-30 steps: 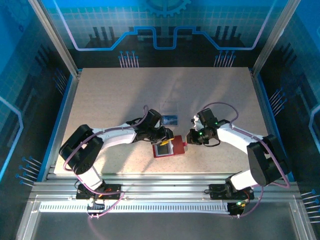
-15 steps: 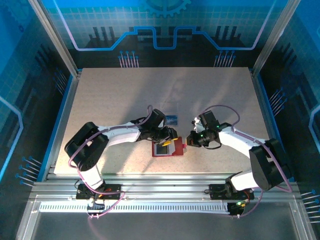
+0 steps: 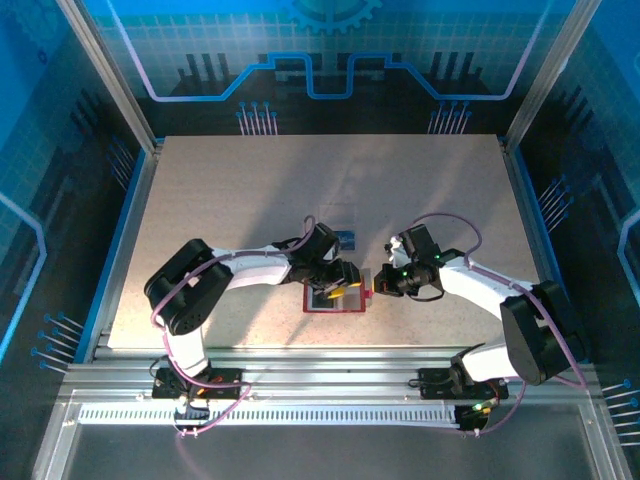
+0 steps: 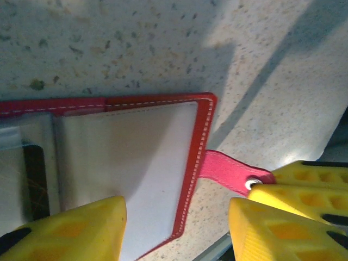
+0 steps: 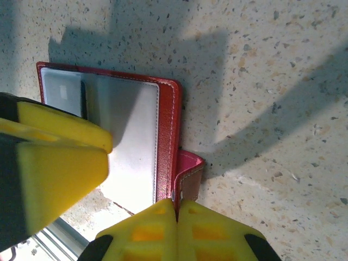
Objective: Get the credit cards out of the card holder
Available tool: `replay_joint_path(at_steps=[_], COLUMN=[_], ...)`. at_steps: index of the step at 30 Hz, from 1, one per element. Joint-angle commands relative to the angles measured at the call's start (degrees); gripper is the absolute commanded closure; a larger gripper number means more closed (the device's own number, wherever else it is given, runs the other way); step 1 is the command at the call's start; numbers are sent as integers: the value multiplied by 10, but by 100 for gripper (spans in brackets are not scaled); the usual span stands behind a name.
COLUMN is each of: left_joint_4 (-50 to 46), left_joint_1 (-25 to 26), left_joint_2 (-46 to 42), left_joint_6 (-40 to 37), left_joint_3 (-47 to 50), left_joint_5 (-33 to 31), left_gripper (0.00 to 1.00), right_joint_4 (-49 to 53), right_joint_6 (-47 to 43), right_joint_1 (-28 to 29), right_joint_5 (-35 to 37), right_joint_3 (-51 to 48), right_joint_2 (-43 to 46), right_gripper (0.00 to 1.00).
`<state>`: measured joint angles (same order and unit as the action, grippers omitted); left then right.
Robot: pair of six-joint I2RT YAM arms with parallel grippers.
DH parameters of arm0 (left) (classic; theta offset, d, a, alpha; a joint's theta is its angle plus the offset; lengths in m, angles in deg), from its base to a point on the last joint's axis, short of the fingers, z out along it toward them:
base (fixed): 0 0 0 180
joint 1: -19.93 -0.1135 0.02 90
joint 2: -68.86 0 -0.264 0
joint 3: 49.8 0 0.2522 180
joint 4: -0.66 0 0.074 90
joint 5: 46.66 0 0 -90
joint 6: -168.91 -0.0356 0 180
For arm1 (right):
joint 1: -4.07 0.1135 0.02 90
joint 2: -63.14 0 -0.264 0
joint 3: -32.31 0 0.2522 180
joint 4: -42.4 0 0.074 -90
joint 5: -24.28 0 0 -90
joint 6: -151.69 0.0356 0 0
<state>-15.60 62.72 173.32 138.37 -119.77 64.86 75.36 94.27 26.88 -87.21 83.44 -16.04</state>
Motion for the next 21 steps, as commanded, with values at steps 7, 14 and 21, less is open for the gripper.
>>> replay_joint_path(at_steps=[7, 14, 21], left_joint_4=[9, -9, -60], left_joint_1=[13, 13, 6], left_joint_2=[24, 0, -61], left_joint_6=[-2, -11, -38], left_joint_3=[-16, -20, -18], left_joint_5=[14, 2, -39], left_gripper=[47, 47, 47], right_joint_4=[1, 6, 6], right_joint_6=[-1, -6, -10], right_joint_1=[0, -2, -3], right_joint_5=[1, 4, -1], right_joint_3=[-2, 7, 18], right_joint_2=[11, 11, 0], right_gripper=[99, 97, 97])
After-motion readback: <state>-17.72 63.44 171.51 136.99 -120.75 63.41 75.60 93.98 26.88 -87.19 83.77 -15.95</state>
